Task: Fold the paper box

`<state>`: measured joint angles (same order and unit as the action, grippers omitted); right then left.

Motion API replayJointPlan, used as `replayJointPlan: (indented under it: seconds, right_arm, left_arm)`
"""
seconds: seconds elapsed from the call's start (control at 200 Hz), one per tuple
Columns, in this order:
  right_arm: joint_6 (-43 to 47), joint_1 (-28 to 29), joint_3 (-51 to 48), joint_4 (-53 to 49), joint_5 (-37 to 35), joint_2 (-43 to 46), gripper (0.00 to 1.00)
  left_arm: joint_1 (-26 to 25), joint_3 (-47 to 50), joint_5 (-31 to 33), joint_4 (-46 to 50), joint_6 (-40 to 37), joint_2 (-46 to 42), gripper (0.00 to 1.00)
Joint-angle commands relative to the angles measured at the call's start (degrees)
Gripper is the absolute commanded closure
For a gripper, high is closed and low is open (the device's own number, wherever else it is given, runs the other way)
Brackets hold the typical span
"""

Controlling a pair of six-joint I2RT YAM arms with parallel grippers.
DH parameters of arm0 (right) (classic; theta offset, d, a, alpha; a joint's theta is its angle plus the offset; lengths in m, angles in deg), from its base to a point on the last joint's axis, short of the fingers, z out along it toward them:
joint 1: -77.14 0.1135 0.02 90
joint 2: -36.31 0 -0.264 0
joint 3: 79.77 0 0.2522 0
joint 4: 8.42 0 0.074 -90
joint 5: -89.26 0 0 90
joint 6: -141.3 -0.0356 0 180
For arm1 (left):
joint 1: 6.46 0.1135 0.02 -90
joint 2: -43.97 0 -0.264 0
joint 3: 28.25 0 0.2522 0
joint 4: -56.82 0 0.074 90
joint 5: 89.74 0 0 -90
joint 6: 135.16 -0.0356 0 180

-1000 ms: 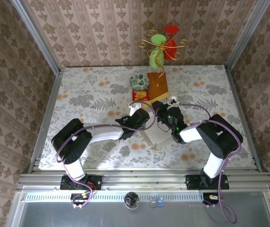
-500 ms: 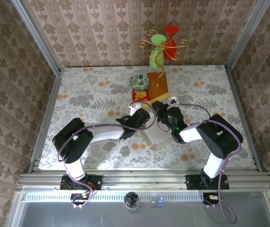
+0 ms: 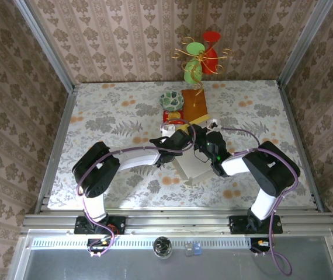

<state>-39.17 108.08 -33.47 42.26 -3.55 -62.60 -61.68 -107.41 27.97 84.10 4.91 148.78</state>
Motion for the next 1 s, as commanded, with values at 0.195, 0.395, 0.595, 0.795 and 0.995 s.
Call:
replayJointPlan:
  seconds: [0.195,0.395,0.595,0.795,0.995]
  right_arm:
    - [-1.04,0.7,0.85,-0.13,0.08,1.18,1.0]
    - [-1.45,0.71,0.47,0.48,-0.5,1.16,1.0]
    - [-1.81,0.79,0.42,0.11,-0.71,1.77,1.0]
    - [-1.87,0.64,0.49,-5.73,-1.03,5.55,0.76]
    - [2.76,-2.29,2.05,-24.56,0.85,16.34,0.46]
  left_arm:
    - [-0.33,0.46,-3.62,3.0,2.23,3.37,0.85]
    - [-0.41,-1.6,-2.99,5.47,4.1,4.42,0.91]
    - [-0.76,-6.72,0.22,13.12,6.88,6.31,1.0]
    - [-0.94,-7.28,2.83,15.01,5.63,6.55,1.0]
    - [-0.78,-6.89,7.94,19.62,2.4,5.58,1.0]
